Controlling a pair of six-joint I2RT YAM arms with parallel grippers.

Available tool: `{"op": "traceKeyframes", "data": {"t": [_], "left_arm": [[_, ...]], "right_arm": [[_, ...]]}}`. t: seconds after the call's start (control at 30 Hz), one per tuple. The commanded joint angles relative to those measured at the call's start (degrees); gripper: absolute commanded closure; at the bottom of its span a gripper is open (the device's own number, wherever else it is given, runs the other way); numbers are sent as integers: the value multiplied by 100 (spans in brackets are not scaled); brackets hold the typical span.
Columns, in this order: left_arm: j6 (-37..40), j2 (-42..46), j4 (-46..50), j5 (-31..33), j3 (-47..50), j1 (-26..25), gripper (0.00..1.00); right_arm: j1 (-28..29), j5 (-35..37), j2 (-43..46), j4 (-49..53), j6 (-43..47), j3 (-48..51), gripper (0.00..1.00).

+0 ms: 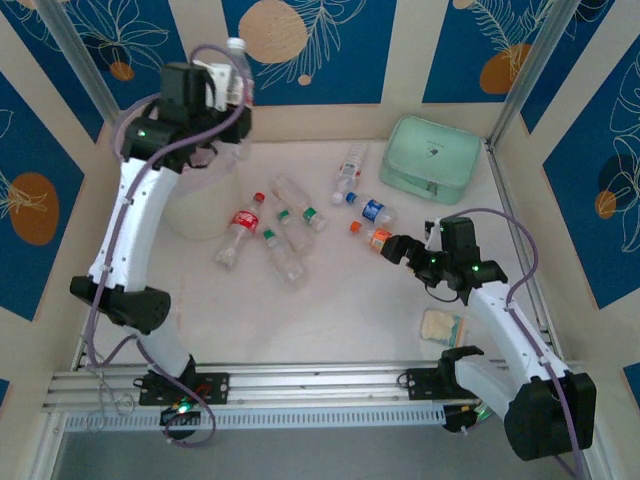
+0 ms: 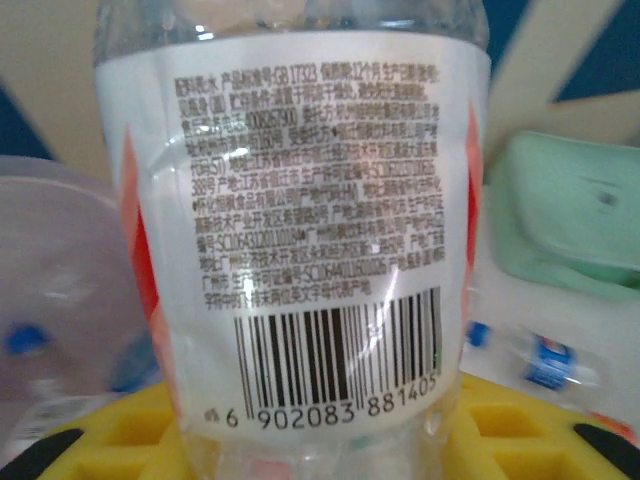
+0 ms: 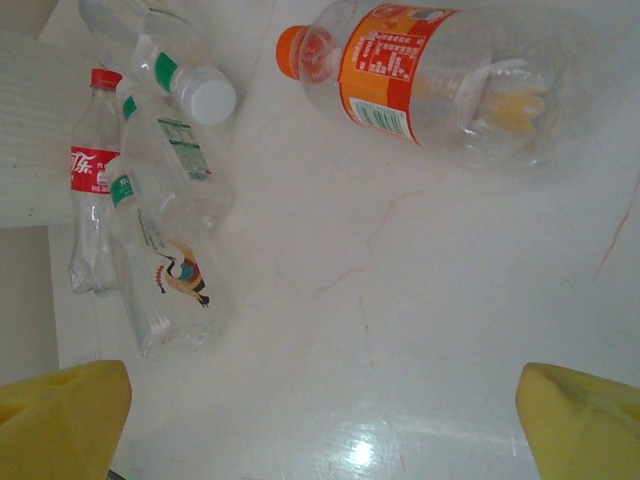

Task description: Put the plastic bottles in the bin

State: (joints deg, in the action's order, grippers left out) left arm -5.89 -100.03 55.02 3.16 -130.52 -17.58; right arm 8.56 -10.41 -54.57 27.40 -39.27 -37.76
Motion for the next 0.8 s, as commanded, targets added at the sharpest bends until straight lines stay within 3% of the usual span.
{"op": "traceKeyframes", "data": {"t": [0.0,0.3,0.67,0.77], "left_arm": [[626,-469,753,483,-973,489,92],[982,-1210,1507,456,-1283,1865,95],[1194,-1747,1783,172,-690,2101,96],[1187,-1805,1546,125,-233,2094,82]], "right_arm": [[13,60,177,252,7,54,1],[1,23,9,148,42,8,1],[14,-6,-151,-6,7,90,1],[14,31,-134,7,37,128,1]]}}
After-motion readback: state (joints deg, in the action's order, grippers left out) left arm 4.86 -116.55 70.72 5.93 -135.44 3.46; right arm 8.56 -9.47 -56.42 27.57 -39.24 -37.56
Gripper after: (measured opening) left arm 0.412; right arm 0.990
